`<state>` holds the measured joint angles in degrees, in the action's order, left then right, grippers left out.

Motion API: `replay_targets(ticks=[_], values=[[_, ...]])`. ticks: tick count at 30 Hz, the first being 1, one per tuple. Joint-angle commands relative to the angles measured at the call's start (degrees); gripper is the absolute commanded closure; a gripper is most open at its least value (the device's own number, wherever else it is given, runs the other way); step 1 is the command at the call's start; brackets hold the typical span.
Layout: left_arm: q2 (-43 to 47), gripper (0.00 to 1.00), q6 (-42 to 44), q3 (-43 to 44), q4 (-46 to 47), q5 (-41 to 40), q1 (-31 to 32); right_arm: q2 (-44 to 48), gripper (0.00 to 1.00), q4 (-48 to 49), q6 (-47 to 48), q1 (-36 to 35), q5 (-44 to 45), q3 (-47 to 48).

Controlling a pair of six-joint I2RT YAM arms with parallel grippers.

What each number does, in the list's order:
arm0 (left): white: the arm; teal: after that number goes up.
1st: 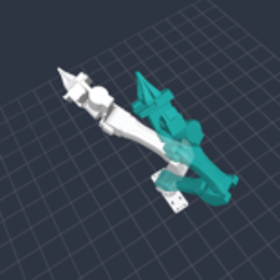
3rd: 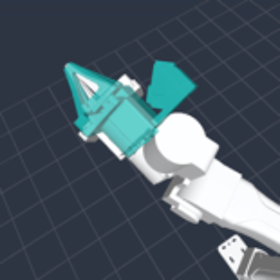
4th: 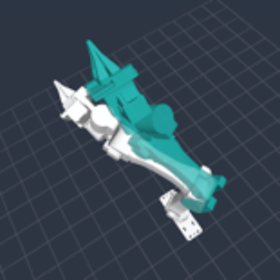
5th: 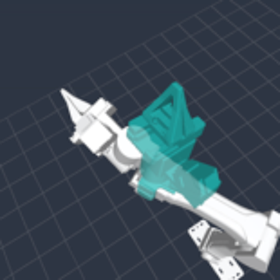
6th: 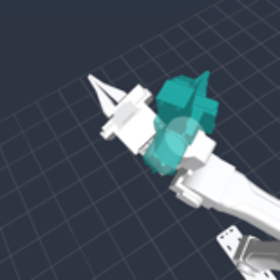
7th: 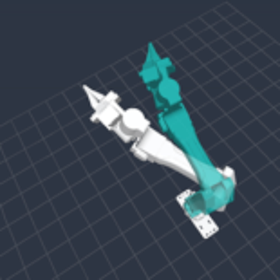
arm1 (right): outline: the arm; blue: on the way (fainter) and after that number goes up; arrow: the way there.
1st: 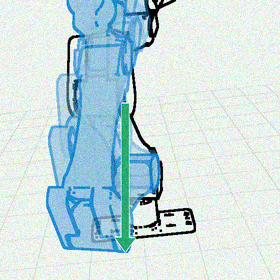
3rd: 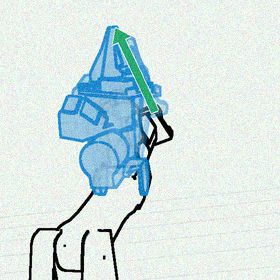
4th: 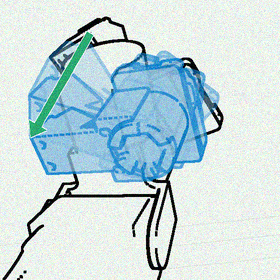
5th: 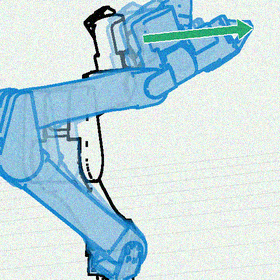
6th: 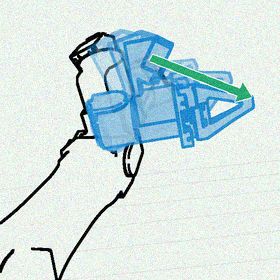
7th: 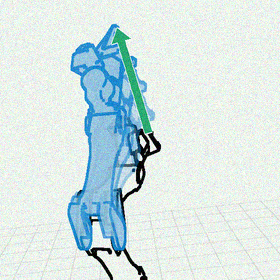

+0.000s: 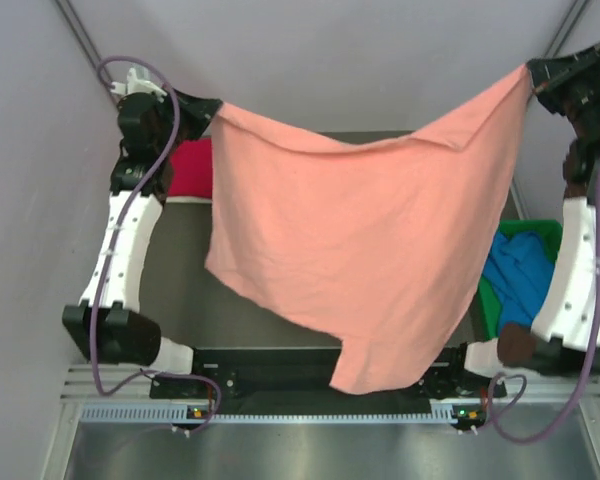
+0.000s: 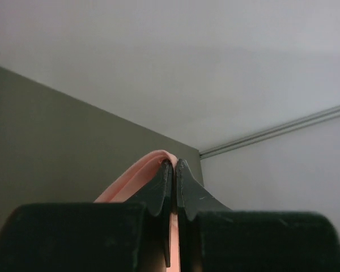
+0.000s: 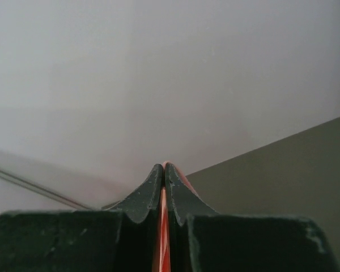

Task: Fold and stack the t-shirts
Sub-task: Flatten the tshirt out

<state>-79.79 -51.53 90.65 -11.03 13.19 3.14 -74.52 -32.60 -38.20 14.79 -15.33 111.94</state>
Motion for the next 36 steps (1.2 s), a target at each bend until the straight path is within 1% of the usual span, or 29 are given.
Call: replay_targets(ticks=[1, 2, 3, 5, 6, 8, 10, 13, 14, 16, 17, 18, 19, 20, 22, 23, 24, 25, 26, 27, 28, 29, 30, 31, 32, 33, 34, 35, 36], values=[[-7.2, 1.00, -3.9, 5.7, 10.6, -1.0, -0.5, -11.1, 1.00, 9.0, 0.2, 0.4, -2.3, 9.5], [-11.4, 1.00, -5.5, 9.1, 13.2, 0.1, -0.7, -13.7, 1.00, 8.0, 0.2, 0.5, -2.0, 13.0], [-13.0, 1.00, -6.6, 10.2, 16.4, 0.7, -0.9, -18.2, 1.00, 6.9, 0.6, 0.5, -0.9, 20.6], [-15.9, 1.00, -10.6, 13.0, 18.7, 1.2, -1.6, -21.7, 1.00, 4.5, -0.4, 1.3, -0.3, 27.6], [-16.5, 1.00, -11.4, 14.1, 19.2, 1.8, -1.7, -23.2, 1.00, 4.4, -2.4, 1.9, -0.7, 32.0], [-17.8, 1.00, -11.7, 18.3, 18.5, 2.1, -1.7, -22.2, 1.00, 8.5, -4.2, 4.1, -2.3, 31.7], [-17.4, 1.00, -11.1, 19.8, 18.5, 1.6, -1.7, -18.8, 1.00, 12.3, -4.7, 5.2, -2.3, 28.1], [-14.1, 1.00, -8.3, 17.6, 19.7, -0.2, -1.7, -15.0, 1.00, 12.5, -3.6, 7.4, -2.6, 25.5], [-10.8, 1.00, -7.5, 13.3, 21.3, -0.6, -1.8, -12.5, 1.00, 12.1, -1.5, 7.6, -1.6, 23.0], [-6.8, 1.00, -7.3, 7.5, 23.4, -1.4, -1.9, -9.2, 1.00, 13.1, 0.5, 7.6, -1.2, 18.3], [-3.2, 1.00, -6.7, 1.6, 24.5, -1.5, -1.9, -7.5, 1.00, 13.5, 1.2, 7.7, -0.9, 15.3], [-1.4, 1.00, -6.6, -1.2, 24.5, -1.8, -1.9, -4.0, 1.00, 13.9, 2.4, 7.7, -0.3, 9.1], [0.1, 1.00, -6.4, -4.0, 24.4, -1.9, -1.9, -2.2, 1.00, 14.9, 2.8, 7.6, -0.2, 5.4], [3.2, 1.00, -5.7, -9.3, 24.0, -2.8, -1.9, 1.4, 1.00, 15.7, 2.9, 7.5, -0.1, -2.6], [6.0, 1.00, -4.8, -14.4, 23.1, -3.7, -1.9, 4.7, 1.00, 17.5, 2.9, 7.5, -0.2, -10.7], [8.2, 1.00, -3.9, -18.8, 22.3, -3.9, -1.9, 7.4, 1.00, 17.7, 2.8, 7.4, -0.3, -18.3], [9.2, 1.00, -3.5, -21.0, 20.9, -3.9, -1.9, 8.7, 1.00, 16.8, 2.6, 7.3, -0.5, -22.0], [10.1, 1.00, -2.8, -25.3, 20.2, -3.8, -1.9, 9.7, 1.00, 15.6, 2.5, 7.2, -0.4, -25.4], [11.6, 1.00, -2.5, -27.7, 19.6, -3.6, -1.9, 11.7, 1.00, 14.1, 2.3, 7.1, -0.3, -31.7], [12.3, 1.00, -2.3, -29.9, 18.0, -3.1, -1.9, 12.6, 1.00, 10.5, 2.5, 7.1, -0.1, -34.7], [13.6, 1.00, -1.7, -34.1, 16.8, -3.1, -1.9, 13.5, 1.00, 8.5, 2.9, 7.1, 0.6, -37.6], [14.2, 1.00, -1.6, -36.3, 16.0, -2.6, -1.9, 15.6, 1.00, 6.6, 2.8, 7.1, 1.9, -43.4], [14.8, 1.00, -1.0, -38.2, 14.9, -3.1, -2.0, 16.8, 1.00, 4.0, 2.3, 7.1, 2.0, -46.6], [16.2, 1.00, 0.8, -41.0, 11.6, -3.8, -2.0, 18.3, 1.00, 4.0, 1.5, 7.1, 0.9, -50.0], [16.9, 1.00, 1.7, -42.0, 8.6, -5.3, -2.0, 21.0, 1.00, 5.0, 0.8, 7.1, -3.2, -57.3], [17.7, 1.00, 2.5, -43.1, 6.3, -8.2, -2.0, 22.1, 1.00, 4.7, 0.3, 7.0, -4.8, -60.3], [18.4, 1.00, 4.1, -44.8, 1.4, -10.0, -2.0, 23.0, 1.00, 3.8, 0.1, 6.7, -5.6, -63.0], [19.7, 1.00, 4.5, -45.6, -0.6, -11.5, -2.0, 24.3, 1.00, 2.2, 0.6, 6.4, -5.9, -67.2], [20.2, 1.00, 4.8, -46.4, -2.3, -12.6, -2.0, 24.8, 1.00, -1.4, 1.2, 6.3, -5.5, -68.9]])
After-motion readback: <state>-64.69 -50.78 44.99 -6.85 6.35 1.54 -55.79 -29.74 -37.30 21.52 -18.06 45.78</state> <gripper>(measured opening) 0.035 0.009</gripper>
